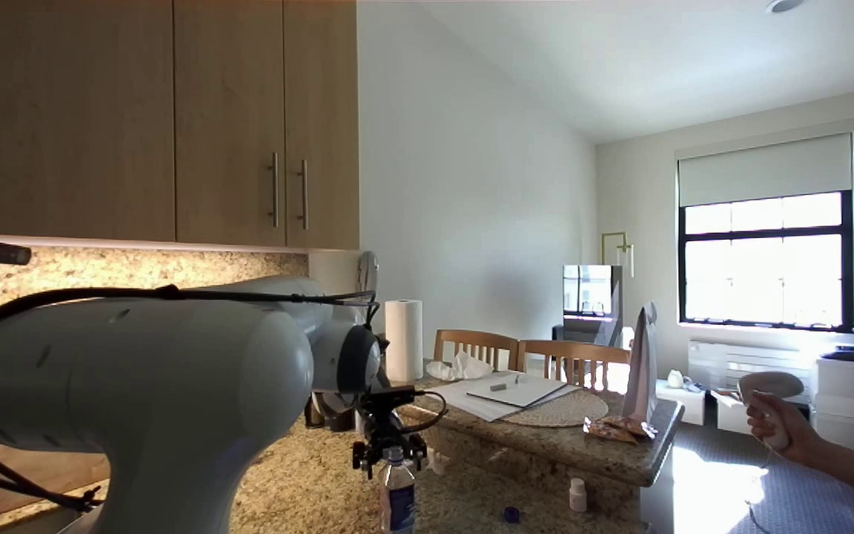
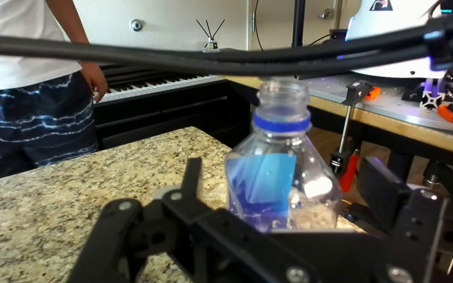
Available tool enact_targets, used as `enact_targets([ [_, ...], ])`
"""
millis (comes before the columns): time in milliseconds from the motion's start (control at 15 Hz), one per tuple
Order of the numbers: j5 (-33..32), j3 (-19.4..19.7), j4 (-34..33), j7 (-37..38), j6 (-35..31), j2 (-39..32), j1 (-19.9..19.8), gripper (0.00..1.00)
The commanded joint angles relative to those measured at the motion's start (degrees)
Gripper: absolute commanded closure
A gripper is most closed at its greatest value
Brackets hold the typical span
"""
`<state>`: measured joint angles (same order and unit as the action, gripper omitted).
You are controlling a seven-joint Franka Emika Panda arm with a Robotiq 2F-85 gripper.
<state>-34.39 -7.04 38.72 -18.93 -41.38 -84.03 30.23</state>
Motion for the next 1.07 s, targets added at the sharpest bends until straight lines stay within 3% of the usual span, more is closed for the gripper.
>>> enact_targets([
  [0, -2.71, 1.19, -4.16, -8.31, 4.62, 0.20, 1.85, 0.00],
  [400, -5.42, 3.02, -7.86, -17.13, 4.43, 7.67, 5.40, 0.00],
  [800, 1.15, 4.42, -18.12, -13.01, 3.86, 17.18, 7.94, 0.00],
  [867, 3.64, 4.45, -15.21, -11.12, 2.38, 21.59, 7.74, 0.00],
  [1000, 7.01, 4.92, -16.35, -10.46, 1.39, 25.65, 7.65, 0.00],
])
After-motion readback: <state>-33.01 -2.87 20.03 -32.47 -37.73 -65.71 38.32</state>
